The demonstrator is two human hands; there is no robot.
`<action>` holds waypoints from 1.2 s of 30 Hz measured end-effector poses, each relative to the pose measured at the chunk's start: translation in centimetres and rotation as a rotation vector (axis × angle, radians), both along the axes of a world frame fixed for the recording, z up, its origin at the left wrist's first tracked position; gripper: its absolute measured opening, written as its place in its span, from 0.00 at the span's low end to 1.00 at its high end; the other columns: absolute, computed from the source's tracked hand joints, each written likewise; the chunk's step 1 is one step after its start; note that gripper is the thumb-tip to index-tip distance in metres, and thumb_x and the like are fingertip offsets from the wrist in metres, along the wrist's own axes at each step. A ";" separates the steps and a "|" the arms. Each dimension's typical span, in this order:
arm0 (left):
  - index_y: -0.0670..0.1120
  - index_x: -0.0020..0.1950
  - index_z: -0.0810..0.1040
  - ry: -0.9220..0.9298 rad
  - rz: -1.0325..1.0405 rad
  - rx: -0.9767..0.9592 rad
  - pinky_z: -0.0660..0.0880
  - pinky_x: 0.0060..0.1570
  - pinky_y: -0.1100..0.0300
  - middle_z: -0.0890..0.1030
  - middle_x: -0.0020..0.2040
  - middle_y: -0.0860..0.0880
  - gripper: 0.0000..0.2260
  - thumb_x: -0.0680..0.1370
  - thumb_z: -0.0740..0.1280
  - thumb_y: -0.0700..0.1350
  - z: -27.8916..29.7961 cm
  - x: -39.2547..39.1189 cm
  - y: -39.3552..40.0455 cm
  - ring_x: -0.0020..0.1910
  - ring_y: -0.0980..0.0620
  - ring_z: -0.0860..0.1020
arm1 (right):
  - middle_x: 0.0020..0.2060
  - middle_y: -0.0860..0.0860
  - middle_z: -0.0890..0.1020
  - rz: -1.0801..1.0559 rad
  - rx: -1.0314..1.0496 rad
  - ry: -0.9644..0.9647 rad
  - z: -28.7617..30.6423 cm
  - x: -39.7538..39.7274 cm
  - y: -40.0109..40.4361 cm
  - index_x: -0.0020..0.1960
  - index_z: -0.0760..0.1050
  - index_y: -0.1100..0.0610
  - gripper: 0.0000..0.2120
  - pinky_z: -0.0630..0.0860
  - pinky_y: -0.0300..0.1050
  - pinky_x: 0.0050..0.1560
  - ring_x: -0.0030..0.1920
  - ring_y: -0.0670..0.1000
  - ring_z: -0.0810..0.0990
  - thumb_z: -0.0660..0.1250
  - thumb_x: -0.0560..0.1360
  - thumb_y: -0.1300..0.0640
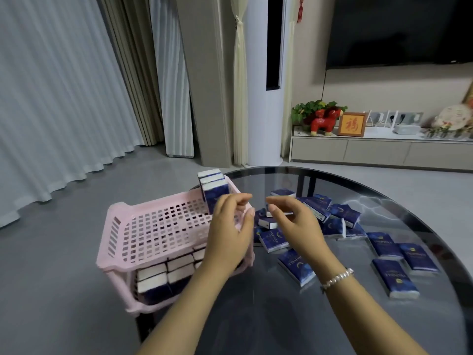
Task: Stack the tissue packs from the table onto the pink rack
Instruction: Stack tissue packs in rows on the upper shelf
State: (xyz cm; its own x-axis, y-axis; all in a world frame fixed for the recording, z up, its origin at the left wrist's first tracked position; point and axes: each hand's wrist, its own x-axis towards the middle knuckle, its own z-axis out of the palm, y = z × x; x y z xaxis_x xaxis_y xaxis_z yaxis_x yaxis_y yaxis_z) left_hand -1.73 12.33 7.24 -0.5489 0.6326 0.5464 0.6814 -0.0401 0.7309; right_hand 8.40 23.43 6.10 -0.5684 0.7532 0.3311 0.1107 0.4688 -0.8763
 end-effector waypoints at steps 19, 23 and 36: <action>0.45 0.67 0.72 -0.469 -0.001 -0.460 0.73 0.59 0.53 0.77 0.60 0.45 0.19 0.76 0.68 0.44 -13.0 5.9 6.1 0.55 0.48 0.77 | 0.51 0.54 0.81 -0.279 -0.258 -0.344 -12.4 7.0 1.4 0.62 0.76 0.58 0.17 0.70 0.36 0.47 0.46 0.48 0.78 0.68 0.74 0.59; 0.45 0.51 0.78 -0.643 -0.026 -0.368 0.80 0.40 0.55 0.82 0.48 0.44 0.06 0.76 0.69 0.44 -12.6 5.6 5.0 0.41 0.50 0.81 | 0.49 0.47 0.81 -0.202 -0.310 -0.180 -12.3 6.8 1.0 0.61 0.77 0.56 0.17 0.77 0.40 0.50 0.47 0.48 0.79 0.69 0.73 0.64; 0.41 0.56 0.75 -1.167 -0.053 -0.038 0.82 0.40 0.56 0.80 0.53 0.43 0.09 0.76 0.68 0.38 -11.5 5.2 3.2 0.49 0.46 0.81 | 0.65 0.53 0.70 -0.376 -0.065 -0.347 -9.3 2.6 6.3 0.71 0.65 0.54 0.33 0.62 0.50 0.68 0.67 0.54 0.63 0.70 0.71 0.43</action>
State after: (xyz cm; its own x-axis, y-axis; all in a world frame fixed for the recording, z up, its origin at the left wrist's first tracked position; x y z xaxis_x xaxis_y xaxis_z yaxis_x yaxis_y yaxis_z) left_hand 3.50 15.54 -4.29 -0.6777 0.6751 -0.2915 -0.4061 -0.0131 0.9137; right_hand 11.05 29.73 -3.20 -0.3228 0.9392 0.1168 0.5505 0.2866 -0.7841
